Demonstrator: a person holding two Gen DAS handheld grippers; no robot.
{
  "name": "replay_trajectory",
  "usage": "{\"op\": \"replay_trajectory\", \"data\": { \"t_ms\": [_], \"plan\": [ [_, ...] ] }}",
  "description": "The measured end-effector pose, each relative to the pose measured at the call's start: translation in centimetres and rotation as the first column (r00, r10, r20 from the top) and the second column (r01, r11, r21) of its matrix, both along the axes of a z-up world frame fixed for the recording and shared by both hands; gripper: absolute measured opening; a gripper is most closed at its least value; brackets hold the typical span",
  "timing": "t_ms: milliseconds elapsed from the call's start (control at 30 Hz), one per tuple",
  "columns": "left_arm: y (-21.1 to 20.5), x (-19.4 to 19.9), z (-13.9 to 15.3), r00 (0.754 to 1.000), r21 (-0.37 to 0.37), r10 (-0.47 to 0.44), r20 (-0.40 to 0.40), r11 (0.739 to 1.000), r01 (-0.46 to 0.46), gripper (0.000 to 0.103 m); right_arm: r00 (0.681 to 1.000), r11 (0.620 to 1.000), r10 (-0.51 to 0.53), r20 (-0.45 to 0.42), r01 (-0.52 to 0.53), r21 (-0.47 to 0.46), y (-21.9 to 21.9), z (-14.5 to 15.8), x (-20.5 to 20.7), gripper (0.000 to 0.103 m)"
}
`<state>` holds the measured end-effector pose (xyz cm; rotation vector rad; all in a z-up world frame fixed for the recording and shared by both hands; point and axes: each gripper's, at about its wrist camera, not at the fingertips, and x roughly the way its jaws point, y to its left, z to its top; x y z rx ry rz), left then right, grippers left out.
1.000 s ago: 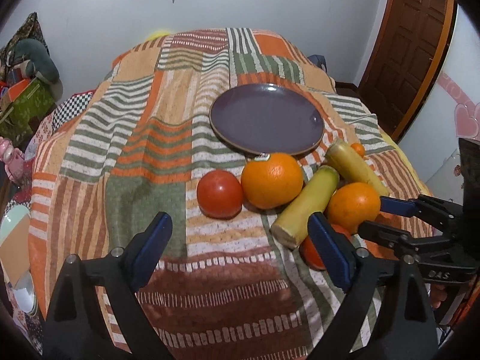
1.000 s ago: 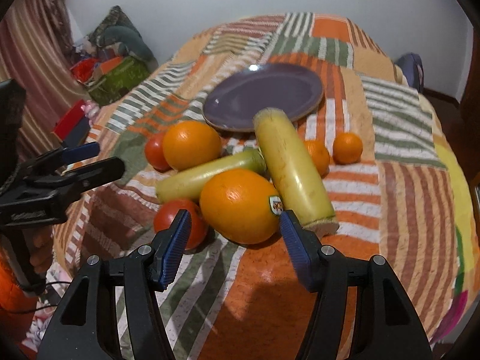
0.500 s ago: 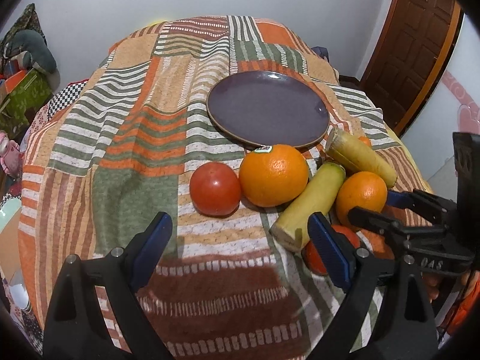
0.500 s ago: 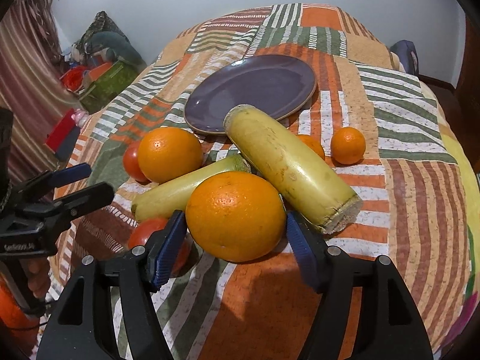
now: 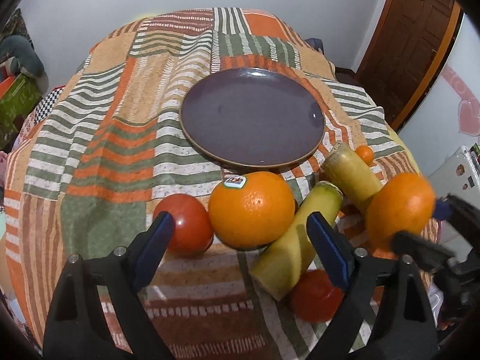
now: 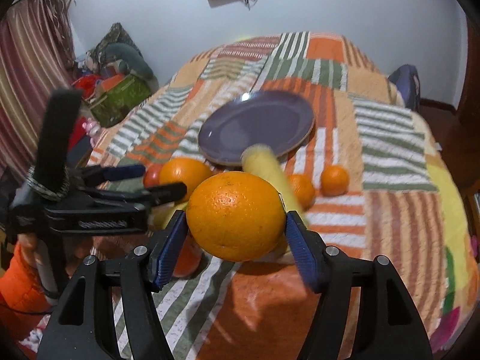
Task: Organize fruits
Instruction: 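Lift both oranges and carry them over the purple plate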
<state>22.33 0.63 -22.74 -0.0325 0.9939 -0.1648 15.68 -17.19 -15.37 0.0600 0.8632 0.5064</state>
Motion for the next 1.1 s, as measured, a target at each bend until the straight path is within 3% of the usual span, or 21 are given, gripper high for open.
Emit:
{"op": "replay_trajectory", "data": {
  "t_ms": [367, 467, 533, 933, 1100],
  "plan": [
    [-1.7, 1.4, -0.6, 0.999, 0.090, -0.012, 0.045, 0.996, 0.008, 0.088, 0.998, 0.998, -0.059, 0.019, 0.058, 0.020, -1.5, 0.5, 0.7, 0.063],
    [-2.1, 1.7, -0.8, 0.998, 0.130, -0.015, 0.064, 0.991, 0.007, 0.076, 0.998, 0.998, -0.061, 0.014, 0.060, 0.022, -1.8, 0.3, 0.8, 0.063],
    [-2.0, 1.8, -0.8, 0.998, 0.086, -0.034, 0.048, 0.996, 0.029, 0.066, 0.998, 0.998, -0.062, 0.011, 0.062, 0.022, -1.9, 0.2, 0.8, 0.063],
    [-1.1, 1.3, 0.1, 0.999, 0.026, -0.030, 0.017, 0.999, 0.030, 0.065, 0.997, 0.997, -0.071, 0.044, 0.070, 0.013, -2.1, 0.8, 1.7, 0.063],
    [-0.7, 0.7, 1.5, 0.998, 0.019, -0.025, 0.050, 1.000, 0.024, 0.064, 0.995, 0.998, -0.067, 0.074, 0.066, 0.007, -1.7, 1.6, 2.2, 0.063]
  ]
}}
